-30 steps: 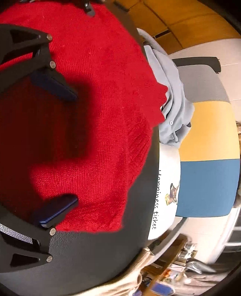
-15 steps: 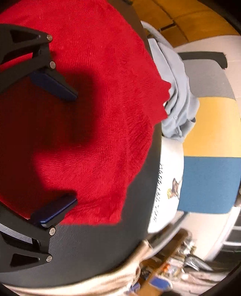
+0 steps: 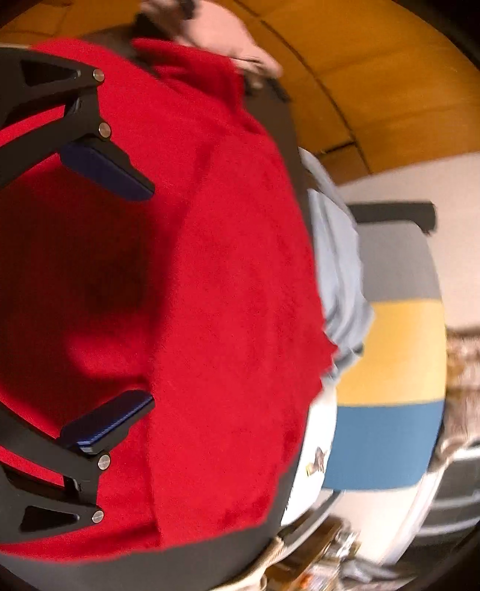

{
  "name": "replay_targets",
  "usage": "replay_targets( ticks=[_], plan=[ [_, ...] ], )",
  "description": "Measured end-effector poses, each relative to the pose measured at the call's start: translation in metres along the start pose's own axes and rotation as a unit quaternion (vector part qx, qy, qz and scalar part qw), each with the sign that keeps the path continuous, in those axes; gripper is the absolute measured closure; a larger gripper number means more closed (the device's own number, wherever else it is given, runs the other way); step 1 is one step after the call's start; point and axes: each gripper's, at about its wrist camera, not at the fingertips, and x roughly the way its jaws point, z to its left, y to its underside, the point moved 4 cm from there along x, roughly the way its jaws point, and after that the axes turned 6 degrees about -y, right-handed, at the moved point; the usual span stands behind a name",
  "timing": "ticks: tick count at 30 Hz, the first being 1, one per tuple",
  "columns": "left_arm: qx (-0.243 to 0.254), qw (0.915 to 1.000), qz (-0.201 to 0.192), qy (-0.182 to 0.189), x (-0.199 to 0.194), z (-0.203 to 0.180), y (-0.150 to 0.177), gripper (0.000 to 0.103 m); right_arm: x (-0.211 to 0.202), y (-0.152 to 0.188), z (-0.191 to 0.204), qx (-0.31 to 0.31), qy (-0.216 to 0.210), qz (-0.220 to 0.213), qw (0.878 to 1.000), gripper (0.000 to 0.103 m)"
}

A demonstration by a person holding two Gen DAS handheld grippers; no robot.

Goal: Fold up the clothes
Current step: 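Grasp the sweater edge beside the pink garment with the left tool and fold it over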

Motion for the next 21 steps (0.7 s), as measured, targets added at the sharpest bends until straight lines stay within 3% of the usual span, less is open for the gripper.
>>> replay_targets(
  ticks=[5, 10, 15, 19, 21],
  plan=[
    [-0.018, 0.9984, 0.054, -0.009, 0.028, 0.024, 0.025, 0.057, 0.014, 0.007, 0.005, -0.016, 0.001, 0.028, 0.999, 0.000],
    [-0.066, 0.9887, 0.125, 0.049, 0.057, 0.040, 0.064, 0.056, 0.017, 0.011, 0.002, -0.011, -0.002, 0.032, 0.999, 0.000],
    [-0.095, 0.9816, 0.120, 0.114, 0.059, 0.032, 0.063, 0.054, 0.019, 0.014, 0.002, -0.013, 0.000, 0.033, 0.999, 0.000],
    [-0.106, 0.9797, 0.117, 0.123, 0.066, 0.017, 0.058, 0.052, 0.018, 0.014, 0.002, -0.010, -0.004, 0.031, 0.999, 0.000],
    [-0.154, 0.9687, 0.119, 0.154, 0.071, 0.017, 0.053, 0.051, 0.017, 0.014, 0.001, -0.006, -0.009, 0.029, 1.000, 0.000]
  ],
)
